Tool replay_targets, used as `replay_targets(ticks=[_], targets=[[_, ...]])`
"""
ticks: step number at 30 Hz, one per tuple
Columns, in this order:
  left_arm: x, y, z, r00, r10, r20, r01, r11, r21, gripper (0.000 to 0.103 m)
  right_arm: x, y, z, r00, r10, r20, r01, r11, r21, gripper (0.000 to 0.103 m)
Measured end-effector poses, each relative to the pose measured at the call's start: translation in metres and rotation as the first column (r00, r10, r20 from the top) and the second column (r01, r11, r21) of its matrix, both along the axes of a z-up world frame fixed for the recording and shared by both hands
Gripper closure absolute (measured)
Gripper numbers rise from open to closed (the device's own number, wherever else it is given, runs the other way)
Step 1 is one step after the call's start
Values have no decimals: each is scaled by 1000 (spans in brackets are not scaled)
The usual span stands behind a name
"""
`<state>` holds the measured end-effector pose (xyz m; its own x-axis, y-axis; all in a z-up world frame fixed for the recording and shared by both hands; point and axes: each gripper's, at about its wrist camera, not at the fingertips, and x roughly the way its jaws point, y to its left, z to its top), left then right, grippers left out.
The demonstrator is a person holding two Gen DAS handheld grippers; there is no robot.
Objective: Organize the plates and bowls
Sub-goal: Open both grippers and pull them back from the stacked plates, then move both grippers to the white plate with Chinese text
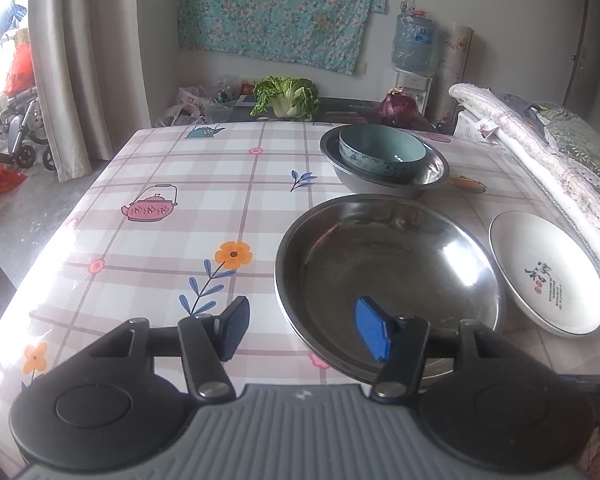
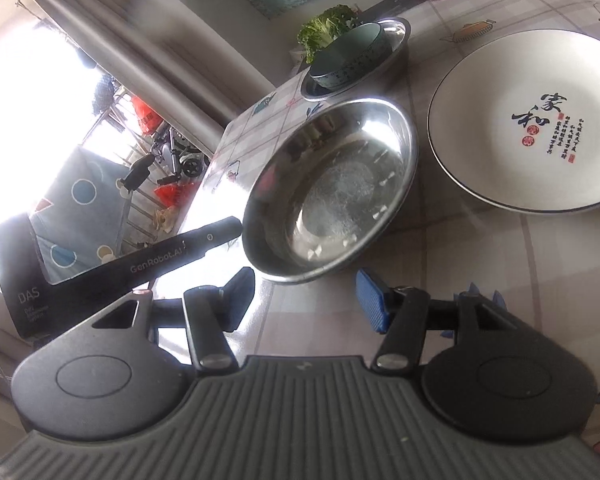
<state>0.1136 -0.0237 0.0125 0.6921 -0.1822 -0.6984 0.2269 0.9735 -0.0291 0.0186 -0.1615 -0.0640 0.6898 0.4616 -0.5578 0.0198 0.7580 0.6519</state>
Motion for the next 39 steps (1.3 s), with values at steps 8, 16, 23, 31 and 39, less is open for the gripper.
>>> replay_targets(ticks=[8, 16, 23, 31, 39], targets=[[-3, -9, -1, 1000, -10, -14, 10, 1000, 28, 40, -1, -6, -9, 999, -22, -31, 23, 1000, 9, 47], [-9, -19, 1, 1000, -24, -17, 25, 998, 64, 32, -8, -14, -10, 997, -61, -38, 60, 998, -17, 32], [-19, -33, 5, 999, -50, -6, 50, 993, 103, 26, -18, -21, -7, 996, -83, -22, 82, 996, -34, 27], [-33, -53, 11, 997, -78, 18, 74, 985, 158, 22, -31, -36, -7, 993, -114, 7, 115, 993, -22, 26], [-46, -85, 14, 990, -139, 29, 131, 971, 198, 20, -49, -63, -7, 985, -171, 40, 171, 985, -20, 26]])
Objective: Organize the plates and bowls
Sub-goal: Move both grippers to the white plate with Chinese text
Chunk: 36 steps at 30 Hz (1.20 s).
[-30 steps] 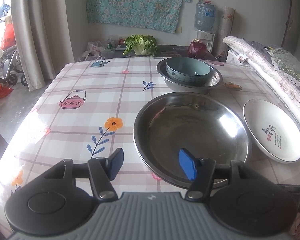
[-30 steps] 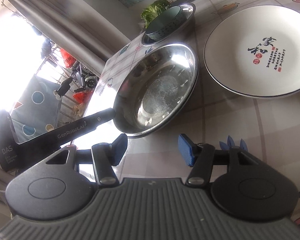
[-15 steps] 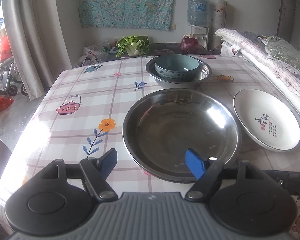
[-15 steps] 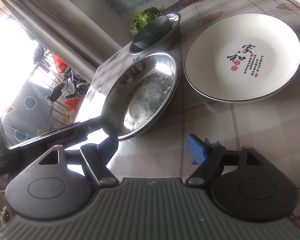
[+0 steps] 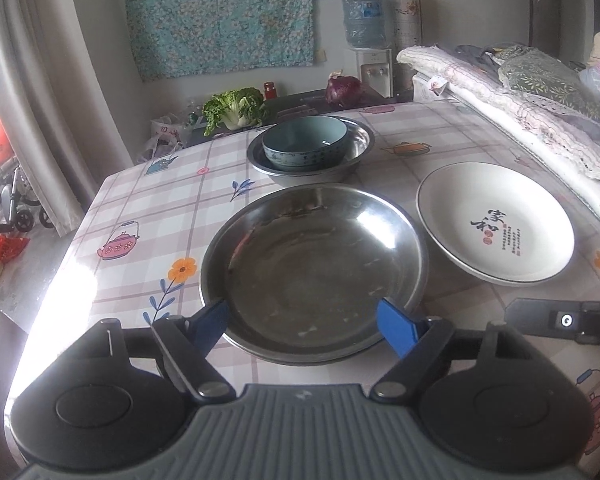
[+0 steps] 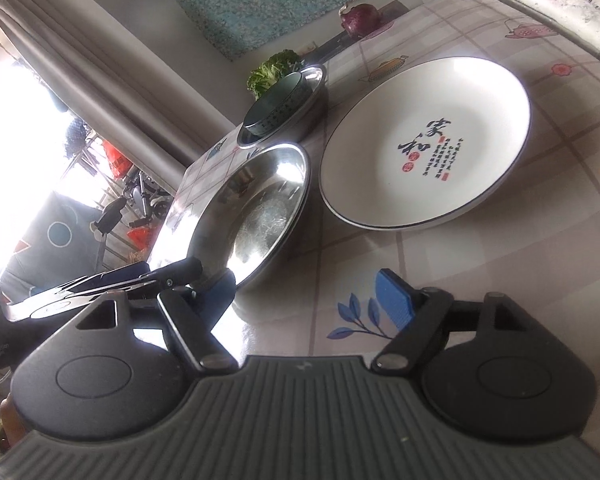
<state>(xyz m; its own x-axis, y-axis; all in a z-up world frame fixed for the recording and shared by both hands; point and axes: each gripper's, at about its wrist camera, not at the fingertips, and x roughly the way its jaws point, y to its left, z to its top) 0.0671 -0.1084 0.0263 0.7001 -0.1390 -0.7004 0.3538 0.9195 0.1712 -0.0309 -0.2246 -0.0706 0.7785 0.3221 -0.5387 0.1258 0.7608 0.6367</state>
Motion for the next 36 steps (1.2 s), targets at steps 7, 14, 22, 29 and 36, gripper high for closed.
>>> replay_targets(ticks=[7, 14, 22, 29, 36], targets=[[-16, -33, -3, 990, -138, 0, 137, 984, -110, 20, -21, -25, 7, 994, -104, 28, 106, 989, -103, 26], [-22, -66, -21, 976, -217, -1, 211, 953, -219, 20, -43, -53, 5, 972, -233, 38, 236, 948, -213, 26], [-10, -80, -34, 986, -168, 8, 163, 942, -293, 22, -37, -90, -8, 958, -285, 14, 281, 933, -226, 26], [4, -87, -46, 986, -163, -42, 138, 926, -352, 22, -12, -114, -11, 957, -290, 24, 287, 929, -233, 27], [14, -94, -55, 986, -150, -73, 115, 927, -357, 22, 27, -134, -9, 965, -258, 47, 262, 930, -257, 35]])
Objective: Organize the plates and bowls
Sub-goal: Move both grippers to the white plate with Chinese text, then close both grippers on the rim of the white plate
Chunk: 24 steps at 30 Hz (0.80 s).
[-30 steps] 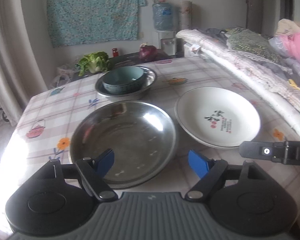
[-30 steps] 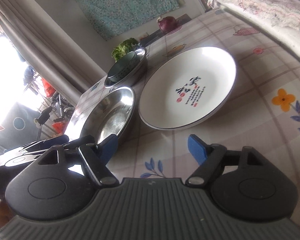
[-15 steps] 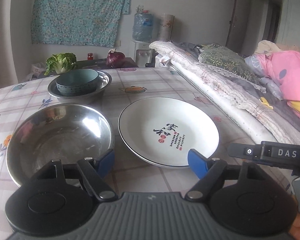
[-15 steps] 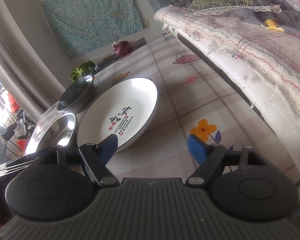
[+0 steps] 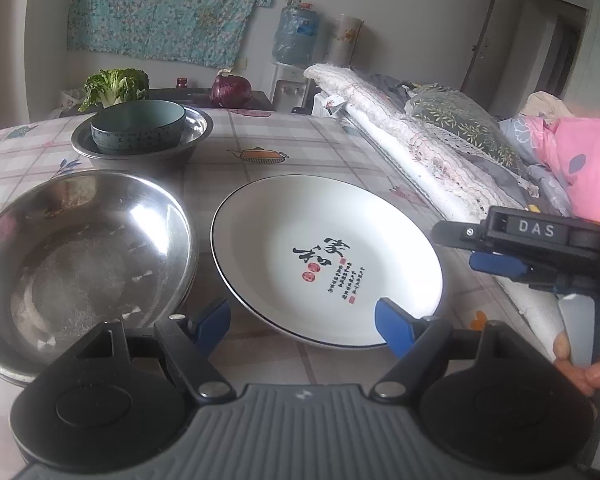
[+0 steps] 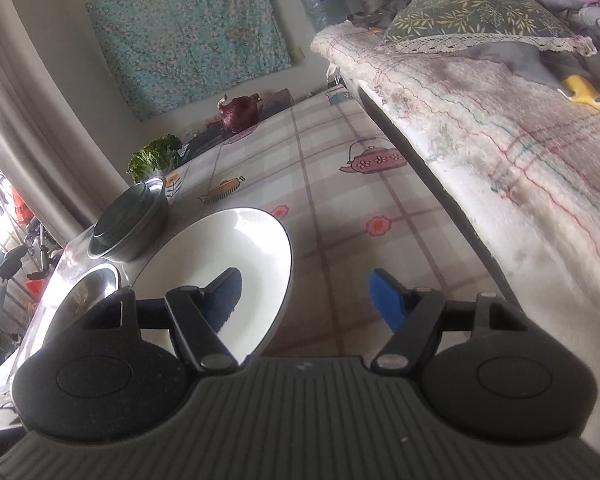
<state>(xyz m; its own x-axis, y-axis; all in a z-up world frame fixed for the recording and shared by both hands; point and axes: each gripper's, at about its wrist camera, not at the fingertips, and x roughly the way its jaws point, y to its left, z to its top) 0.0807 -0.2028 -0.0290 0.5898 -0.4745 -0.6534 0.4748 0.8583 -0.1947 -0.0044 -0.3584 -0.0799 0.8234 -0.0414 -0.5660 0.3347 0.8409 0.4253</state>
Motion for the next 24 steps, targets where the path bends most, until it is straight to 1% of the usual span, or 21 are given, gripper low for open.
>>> replay_targets(ticks=[6, 10, 13, 15, 18, 20, 22, 24], targets=[[11, -1, -10, 999, 22, -34, -22, 1000, 7, 22, 50, -16, 1, 998, 55, -12, -56, 997, -54, 43], [16, -1, -13, 999, 29, -32, -29, 999, 14, 23, 80, -26, -2, 995, 101, -25, -103, 993, -60, 47], [18, -3, -13, 999, 26, -26, -26, 1000, 13, 25, 102, -30, -4, 988, 152, -28, -153, 987, -48, 52], [20, -5, -13, 999, 21, -24, -21, 1000, 12, 29, 117, -31, -5, 979, 202, -25, -203, 979, -31, 60], [22, -7, -12, 999, 20, -25, -19, 1000, 13, 34, 135, -28, -9, 961, 276, -31, -277, 961, -12, 67], [24, -7, -13, 999, 27, -31, -27, 1000, 10, 35, 141, -23, -10, 949, 313, -42, -314, 949, -12, 68], [25, -5, -13, 999, 36, -37, -35, 999, 8, 38, 145, -16, -10, 936, 346, -60, -348, 937, -15, 74], [27, -5, -12, 999, 37, -40, -37, 999, 11, 39, 144, -10, -9, 933, 352, -73, -356, 934, -39, 73]])
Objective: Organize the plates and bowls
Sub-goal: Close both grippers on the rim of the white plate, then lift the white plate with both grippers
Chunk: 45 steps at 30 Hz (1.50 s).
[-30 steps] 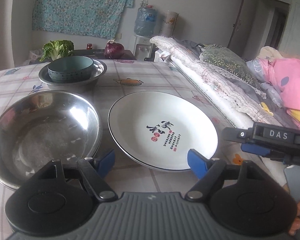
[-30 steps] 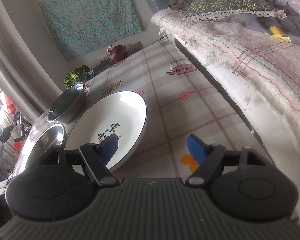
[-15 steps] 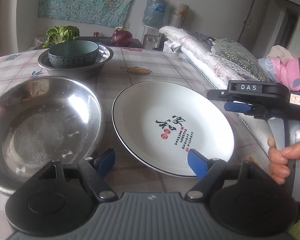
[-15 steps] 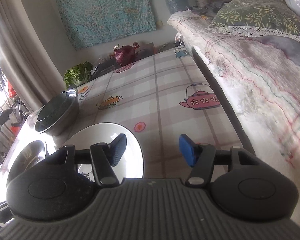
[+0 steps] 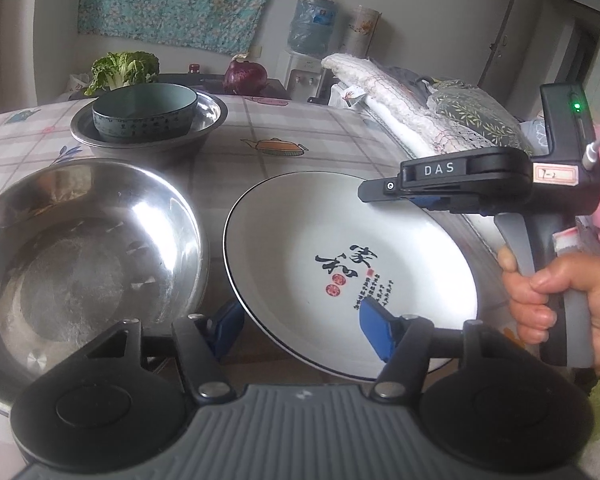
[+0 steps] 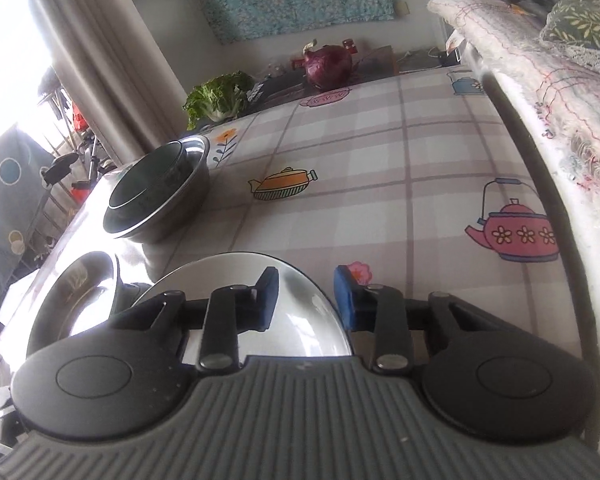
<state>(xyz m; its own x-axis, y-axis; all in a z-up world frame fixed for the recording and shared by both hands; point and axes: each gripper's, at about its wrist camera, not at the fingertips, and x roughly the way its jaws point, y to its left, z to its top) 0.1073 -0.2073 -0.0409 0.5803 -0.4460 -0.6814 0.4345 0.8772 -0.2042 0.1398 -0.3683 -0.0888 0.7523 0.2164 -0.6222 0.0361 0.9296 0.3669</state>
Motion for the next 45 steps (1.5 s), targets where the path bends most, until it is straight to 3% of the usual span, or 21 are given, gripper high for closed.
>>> replay_targets(ticks=[6, 15, 27, 38, 45], targets=[[-2, 4, 2, 1000, -26, -4, 26, 999, 22, 39, -17, 1, 3, 1000, 7, -29, -6, 1000, 12, 73], [-21, 24, 3, 997, -73, -11, 73, 997, 19, 39, -89, 11, 0, 997, -30, -68, 37, 994, 105, 72], [-50, 52, 7, 993, -117, -26, 117, 993, 14, 39, -162, 45, -2, 989, -104, -103, 120, 980, 158, 71], [-66, 73, 12, 996, -82, -34, 82, 997, 2, 39, -177, 78, 0, 989, -108, -98, 120, 985, 125, 70], [-65, 71, 13, 997, -79, -20, 79, 997, 20, 39, -180, 77, 1, 987, -127, -95, 138, 982, 129, 70]])
